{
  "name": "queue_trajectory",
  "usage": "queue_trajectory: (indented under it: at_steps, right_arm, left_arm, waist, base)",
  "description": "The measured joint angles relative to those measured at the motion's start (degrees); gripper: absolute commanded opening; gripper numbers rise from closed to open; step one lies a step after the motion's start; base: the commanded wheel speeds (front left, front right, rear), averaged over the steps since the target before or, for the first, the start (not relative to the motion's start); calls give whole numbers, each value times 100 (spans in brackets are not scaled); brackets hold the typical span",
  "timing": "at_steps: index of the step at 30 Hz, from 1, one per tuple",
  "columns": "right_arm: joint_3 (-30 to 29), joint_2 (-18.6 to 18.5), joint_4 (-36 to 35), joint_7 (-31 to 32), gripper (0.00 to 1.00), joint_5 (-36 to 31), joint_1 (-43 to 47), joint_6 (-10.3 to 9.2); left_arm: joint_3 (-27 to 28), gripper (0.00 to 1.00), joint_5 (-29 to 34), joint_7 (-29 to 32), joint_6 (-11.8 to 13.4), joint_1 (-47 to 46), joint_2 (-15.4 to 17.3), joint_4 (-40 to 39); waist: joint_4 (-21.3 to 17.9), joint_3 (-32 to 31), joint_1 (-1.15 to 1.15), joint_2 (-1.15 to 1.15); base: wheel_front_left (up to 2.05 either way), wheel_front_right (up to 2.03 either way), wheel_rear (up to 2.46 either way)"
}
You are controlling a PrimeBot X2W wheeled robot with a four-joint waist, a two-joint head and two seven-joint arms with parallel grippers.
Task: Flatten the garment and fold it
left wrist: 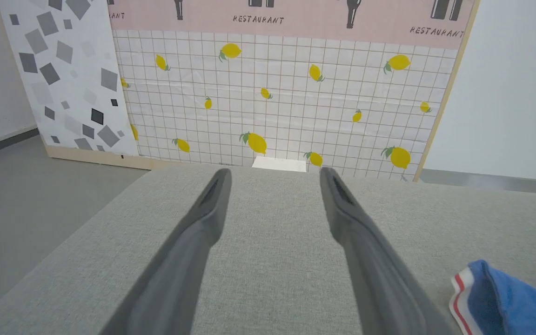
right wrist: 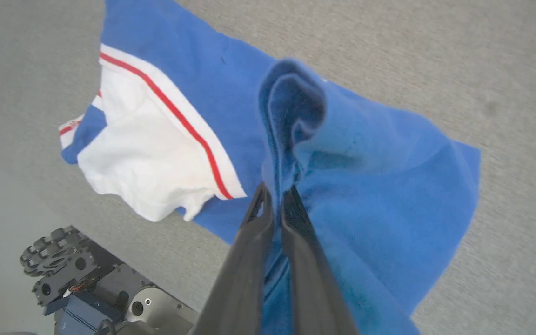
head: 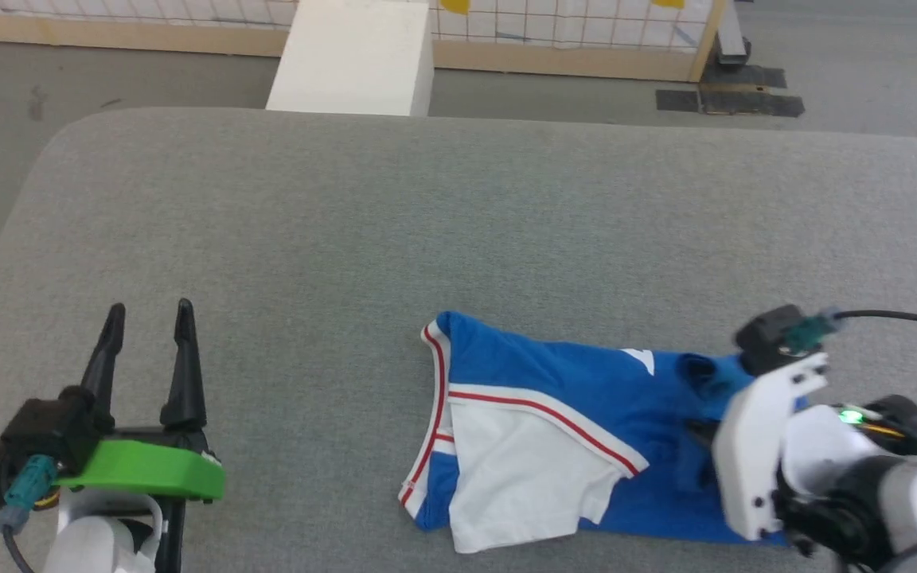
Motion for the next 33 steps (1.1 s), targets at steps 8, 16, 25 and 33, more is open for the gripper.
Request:
queue_trajectory:
  at_steps: [8,16,25,33]
  right_arm:
    - [835,532,1005,-575,0,200,-603,0]
    - [1369,934,2151,-1189,0,280,-1160,0]
    - [1872,1003,3454,-2019,0,542,-1693,-1]
    - [2748,1009,3649,-2613,100,1441,-2135,-1]
  left_arm:
    - [-49,100,30,0,-42,92,-104,132]
    - [-48,100,32,0,-75,90,-123,147]
    - [-43,100,40,0,-118,80,-190,174]
    - [-32,100,65,0,-145,53,-242,240]
  waist:
    - [274,-26,0,0]
    - [476,73,0,0]
    - [517,221,0,0]
    - [423,218,0,0]
  base:
    - [0,0,0]
    - [0,0,0]
    - [0,0,0]
    - [0,0,0]
